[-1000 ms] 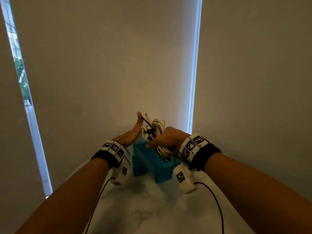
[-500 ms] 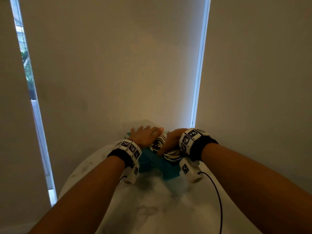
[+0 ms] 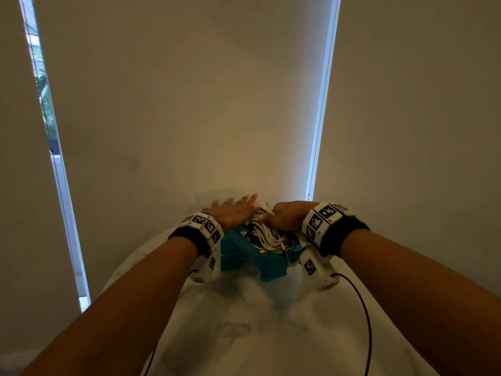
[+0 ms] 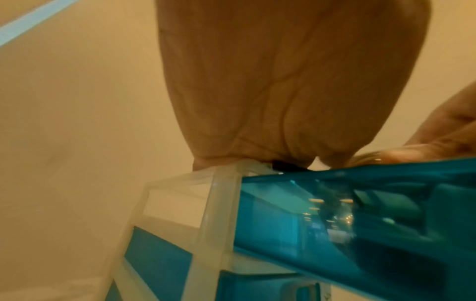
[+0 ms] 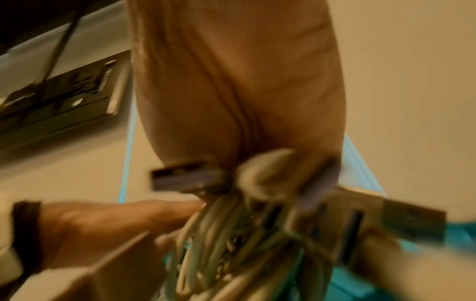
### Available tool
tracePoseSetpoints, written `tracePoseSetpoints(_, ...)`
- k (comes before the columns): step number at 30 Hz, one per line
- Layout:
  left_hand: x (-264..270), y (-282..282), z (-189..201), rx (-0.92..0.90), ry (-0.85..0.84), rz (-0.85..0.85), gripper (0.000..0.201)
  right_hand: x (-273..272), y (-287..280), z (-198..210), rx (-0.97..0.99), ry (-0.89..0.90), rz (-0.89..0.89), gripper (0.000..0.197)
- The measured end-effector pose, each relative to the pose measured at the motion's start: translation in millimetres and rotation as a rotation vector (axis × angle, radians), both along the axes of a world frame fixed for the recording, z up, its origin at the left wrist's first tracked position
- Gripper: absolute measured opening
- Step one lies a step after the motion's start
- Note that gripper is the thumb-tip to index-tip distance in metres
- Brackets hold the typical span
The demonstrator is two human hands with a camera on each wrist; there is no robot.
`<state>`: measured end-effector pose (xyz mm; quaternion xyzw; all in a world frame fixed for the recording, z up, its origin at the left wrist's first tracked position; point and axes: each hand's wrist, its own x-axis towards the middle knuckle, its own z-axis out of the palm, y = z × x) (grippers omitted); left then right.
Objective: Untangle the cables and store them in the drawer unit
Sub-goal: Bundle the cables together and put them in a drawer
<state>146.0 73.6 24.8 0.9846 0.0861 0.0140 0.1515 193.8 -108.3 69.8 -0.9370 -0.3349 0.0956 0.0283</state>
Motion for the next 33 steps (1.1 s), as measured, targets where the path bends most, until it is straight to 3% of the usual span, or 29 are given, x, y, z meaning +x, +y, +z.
tracePoseSetpoints(2,-5.6,-0.5,0.8,-0.094,-0.019,-0.037,0.089,14.7,-0.3,-4.9,0.052,0.009,0.021,0.079)
tracePoseSetpoints(4,-3.4,-0.6,0.9,-0.062,-0.002,-0.043,0.094,24.2,-0.2,-6.8,0.116,0.058,0.019,0.076)
tracePoseSetpoints(8,3.6,2.1,1.5,0.03,0.025,-0.078,0.076,21.8,0.7,-3.4,0.14,0.157,0.016,0.068)
tracePoseSetpoints(13,3.3,2.6,-1.7,0.117,0.037,-0.043,0.076,21.9,5.4,-5.0,0.282,0.22,-0.045,0.049)
tracePoseSetpoints(18,2.9,0.4,-2.4,0.18,0.017,-0.017,0.073,19.4,9.9,-11.1,0.199,0.004,-0.031,0.037)
tracePoseSetpoints(24,-1.0,-4.5,0.9,0.208,0.053,-0.024,0.095,12.1,4.2,-14.8,0.408,-0.347,-0.007,0.031)
tracePoseSetpoints(26,0.4,-4.4,0.6,0.227,0.05,-0.014,0.084,7.0,-4.0,-11.4,0.491,-0.315,0.053,0.026)
tracePoseSetpoints(28,1.2,-5.9,0.8,0.225,0.055,-0.007,0.072,4.7,-11.9,-9.5,0.43,-0.251,0.099,0.021)
tracePoseSetpoints(33,0.3,-9.9,5.9,0.224,0.094,-0.006,0.07,10.2,-30.1,-6.5,0.304,-0.162,0.122,0.037)
